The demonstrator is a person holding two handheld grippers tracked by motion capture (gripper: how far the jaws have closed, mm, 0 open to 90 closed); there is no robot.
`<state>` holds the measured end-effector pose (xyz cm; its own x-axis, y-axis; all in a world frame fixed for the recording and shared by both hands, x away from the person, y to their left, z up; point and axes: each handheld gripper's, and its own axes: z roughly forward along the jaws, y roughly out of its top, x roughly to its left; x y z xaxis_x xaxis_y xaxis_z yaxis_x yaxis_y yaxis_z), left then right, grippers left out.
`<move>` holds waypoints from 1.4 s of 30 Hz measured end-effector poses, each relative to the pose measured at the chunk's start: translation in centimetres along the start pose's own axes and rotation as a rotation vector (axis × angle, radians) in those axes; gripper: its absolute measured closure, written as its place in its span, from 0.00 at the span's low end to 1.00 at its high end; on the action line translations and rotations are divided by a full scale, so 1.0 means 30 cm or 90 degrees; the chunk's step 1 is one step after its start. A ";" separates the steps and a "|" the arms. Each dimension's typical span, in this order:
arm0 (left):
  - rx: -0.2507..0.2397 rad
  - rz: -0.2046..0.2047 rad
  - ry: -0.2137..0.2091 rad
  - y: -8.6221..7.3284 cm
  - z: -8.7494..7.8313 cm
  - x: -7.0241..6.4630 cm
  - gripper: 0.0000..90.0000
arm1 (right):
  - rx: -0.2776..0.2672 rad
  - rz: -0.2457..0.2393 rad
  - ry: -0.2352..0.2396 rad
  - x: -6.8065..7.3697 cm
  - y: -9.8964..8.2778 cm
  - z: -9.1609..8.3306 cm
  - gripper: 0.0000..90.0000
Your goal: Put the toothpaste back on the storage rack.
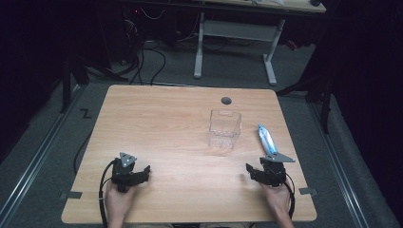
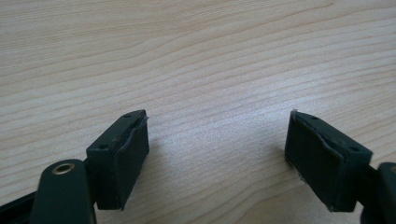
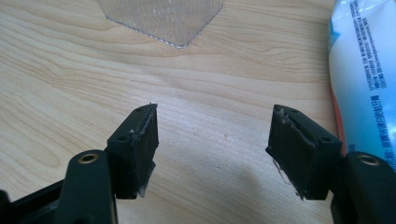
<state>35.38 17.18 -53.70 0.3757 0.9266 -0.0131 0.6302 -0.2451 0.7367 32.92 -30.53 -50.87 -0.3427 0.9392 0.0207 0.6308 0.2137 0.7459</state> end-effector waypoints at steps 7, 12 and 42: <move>0.000 0.000 0.000 0.000 0.000 0.000 0.25 | -0.009 0.002 -0.004 -0.015 0.007 -0.022 0.37; 0.000 0.000 0.000 0.000 0.000 0.000 0.25 | -0.017 0.020 0.011 -0.030 0.014 -0.037 0.35; 0.000 0.000 0.000 0.000 0.000 0.000 0.24 | -0.031 0.095 0.040 -0.130 0.077 -0.097 0.36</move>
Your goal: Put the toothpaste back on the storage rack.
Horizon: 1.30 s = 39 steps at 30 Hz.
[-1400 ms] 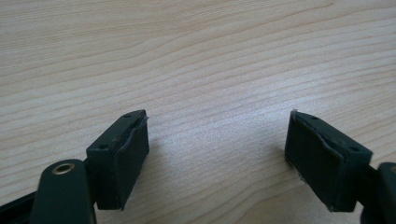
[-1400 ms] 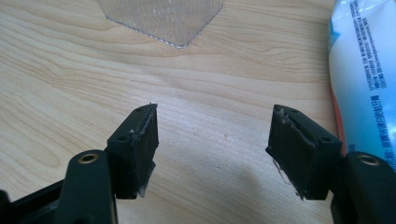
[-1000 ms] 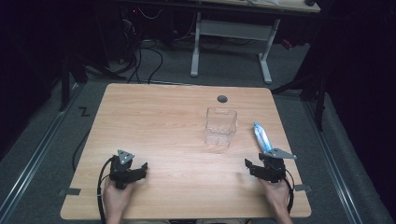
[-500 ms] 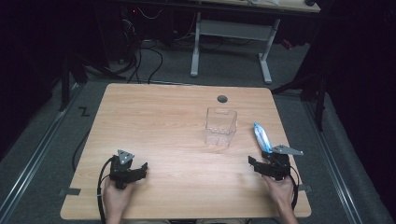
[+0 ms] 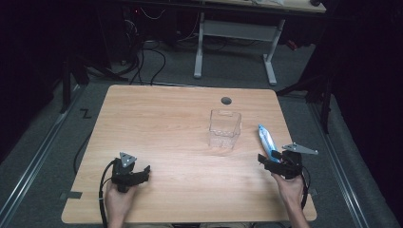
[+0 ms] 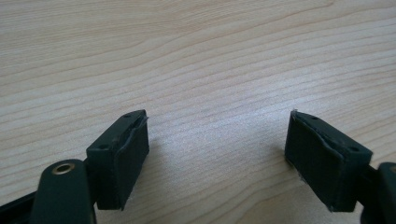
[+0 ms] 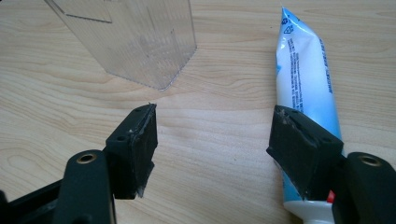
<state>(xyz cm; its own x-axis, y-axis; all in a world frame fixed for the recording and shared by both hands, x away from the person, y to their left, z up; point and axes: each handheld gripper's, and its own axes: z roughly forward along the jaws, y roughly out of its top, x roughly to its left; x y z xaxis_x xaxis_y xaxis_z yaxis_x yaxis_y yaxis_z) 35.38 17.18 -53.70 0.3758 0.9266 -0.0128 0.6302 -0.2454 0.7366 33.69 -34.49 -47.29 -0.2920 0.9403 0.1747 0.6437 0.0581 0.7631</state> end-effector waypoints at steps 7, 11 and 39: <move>0.000 0.000 0.000 0.000 0.000 0.000 0.24 | 0.016 -0.017 -0.008 -0.028 0.034 0.002 0.38; 0.000 0.000 0.000 0.000 0.000 0.000 0.24 | 0.024 -0.022 -0.018 -0.041 0.053 0.003 0.39; 0.000 -0.001 0.000 0.000 0.000 0.000 0.25 | 0.117 -0.052 -0.080 -0.136 0.212 0.102 0.55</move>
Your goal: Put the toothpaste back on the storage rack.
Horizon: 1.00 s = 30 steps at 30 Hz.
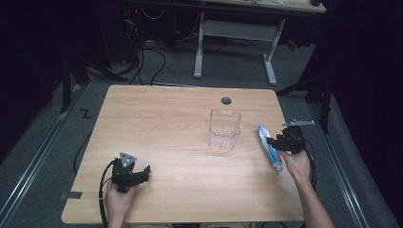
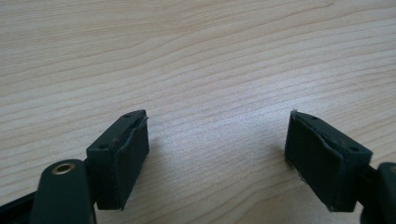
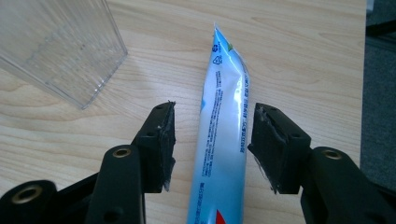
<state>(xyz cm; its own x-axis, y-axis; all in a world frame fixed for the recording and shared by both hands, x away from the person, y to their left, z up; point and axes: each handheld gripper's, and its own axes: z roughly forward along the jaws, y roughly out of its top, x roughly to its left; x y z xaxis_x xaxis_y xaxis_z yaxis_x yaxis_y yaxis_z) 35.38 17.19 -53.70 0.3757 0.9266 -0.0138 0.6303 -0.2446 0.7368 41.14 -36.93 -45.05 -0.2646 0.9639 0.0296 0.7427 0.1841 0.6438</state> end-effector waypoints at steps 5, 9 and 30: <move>0.000 0.000 0.000 0.000 0.000 0.000 0.25 | 0.030 0.008 0.008 -0.010 0.023 0.035 0.57; 0.000 0.000 0.000 0.000 0.000 0.000 0.25 | 0.042 0.016 0.001 -0.016 0.039 0.063 0.53; 0.000 0.000 0.000 0.000 -0.001 0.000 0.25 | 0.138 0.016 -0.047 -0.008 0.113 0.206 0.52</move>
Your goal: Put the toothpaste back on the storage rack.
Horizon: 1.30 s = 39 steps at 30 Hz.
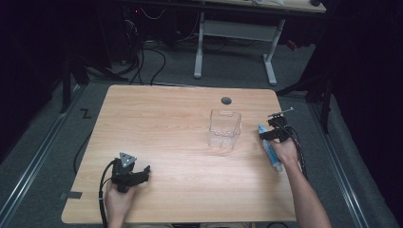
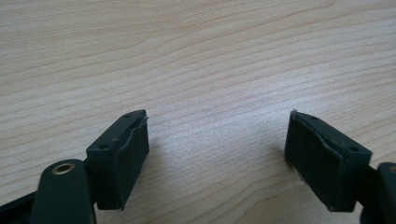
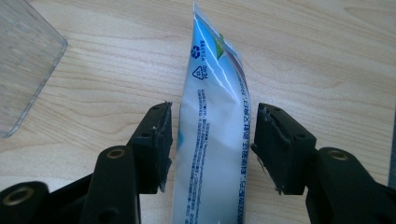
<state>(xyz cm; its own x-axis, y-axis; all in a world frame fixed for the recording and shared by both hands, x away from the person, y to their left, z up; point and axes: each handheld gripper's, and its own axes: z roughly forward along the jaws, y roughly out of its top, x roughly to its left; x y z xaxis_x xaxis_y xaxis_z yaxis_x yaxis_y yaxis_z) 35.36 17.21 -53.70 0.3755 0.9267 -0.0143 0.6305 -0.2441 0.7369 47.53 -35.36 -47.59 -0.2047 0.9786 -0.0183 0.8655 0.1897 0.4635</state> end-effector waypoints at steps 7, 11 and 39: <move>0.000 0.000 0.000 0.000 0.000 0.000 0.25 | 0.010 0.003 -0.002 0.002 0.002 0.028 0.54; 0.000 0.000 0.000 0.000 0.000 0.000 0.25 | 0.019 -0.010 -0.019 0.019 0.003 0.048 0.57; 0.000 0.000 0.000 0.000 0.000 0.000 0.24 | 0.073 -0.057 -0.023 0.057 0.026 0.057 0.80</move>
<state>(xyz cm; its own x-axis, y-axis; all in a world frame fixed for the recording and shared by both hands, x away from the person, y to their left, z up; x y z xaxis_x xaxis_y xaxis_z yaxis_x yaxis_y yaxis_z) 35.36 17.22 -53.70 0.3760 0.9265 -0.0141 0.6303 -0.2445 0.7369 48.65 -33.41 -48.78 -0.2690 0.9592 -0.0874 0.8914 0.2823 0.3546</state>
